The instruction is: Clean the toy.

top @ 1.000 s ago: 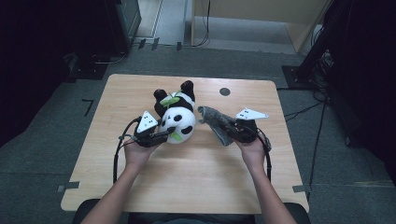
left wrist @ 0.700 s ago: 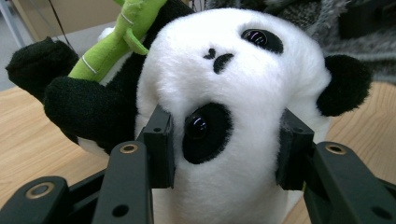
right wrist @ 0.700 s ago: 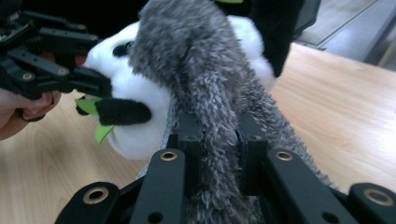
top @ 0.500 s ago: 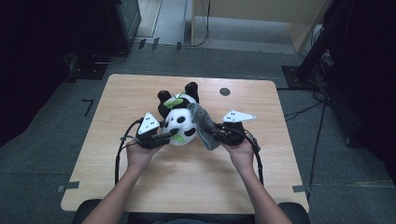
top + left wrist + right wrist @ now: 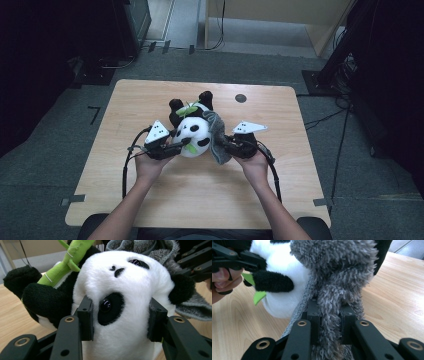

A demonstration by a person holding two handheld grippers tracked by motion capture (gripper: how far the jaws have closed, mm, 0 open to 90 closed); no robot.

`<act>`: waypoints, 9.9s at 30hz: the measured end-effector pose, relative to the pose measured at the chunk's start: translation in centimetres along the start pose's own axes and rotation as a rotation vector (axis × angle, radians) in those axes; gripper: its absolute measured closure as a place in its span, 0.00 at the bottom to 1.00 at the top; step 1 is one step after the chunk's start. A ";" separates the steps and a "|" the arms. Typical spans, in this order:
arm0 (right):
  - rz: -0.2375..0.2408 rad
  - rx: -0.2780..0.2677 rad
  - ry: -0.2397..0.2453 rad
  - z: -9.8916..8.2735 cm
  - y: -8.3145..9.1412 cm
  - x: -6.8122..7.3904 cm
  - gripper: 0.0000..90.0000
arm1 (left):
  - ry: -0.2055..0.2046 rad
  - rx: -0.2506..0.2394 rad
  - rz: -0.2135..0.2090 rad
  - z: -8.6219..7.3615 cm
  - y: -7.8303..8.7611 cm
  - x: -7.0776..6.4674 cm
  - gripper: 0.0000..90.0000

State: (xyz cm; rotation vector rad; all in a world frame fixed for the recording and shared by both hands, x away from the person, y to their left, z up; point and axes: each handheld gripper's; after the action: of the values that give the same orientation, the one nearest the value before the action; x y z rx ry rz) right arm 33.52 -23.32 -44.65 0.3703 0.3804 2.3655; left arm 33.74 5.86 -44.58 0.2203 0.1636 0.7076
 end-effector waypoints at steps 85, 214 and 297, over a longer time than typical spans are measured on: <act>0.149 0.027 0.066 0.6 -1.7 6.2 0.87 | 0.034 -0.032 0.060 0.5 0.2 -0.9 0.59; -0.083 -0.008 -0.071 -2.2 2.4 -6.0 0.43 | -0.037 -0.043 -0.280 0.9 1.8 0.0 0.59; 0.060 -0.124 -0.021 0.0 3.9 -6.6 0.21 | 0.096 0.065 -0.274 -0.3 2.5 3.0 0.72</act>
State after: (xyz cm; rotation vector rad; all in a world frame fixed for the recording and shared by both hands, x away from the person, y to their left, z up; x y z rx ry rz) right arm 35.86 -30.60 -44.26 0.3521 0.2140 2.4278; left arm 34.38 9.68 -44.47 0.2213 0.3025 0.4413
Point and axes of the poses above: each handheld gripper's, and its own axes: y roughly backward along the jaws, z roughly out of its top, x roughly to its left, and after that the axes turned 8 degrees about -x, right-handed
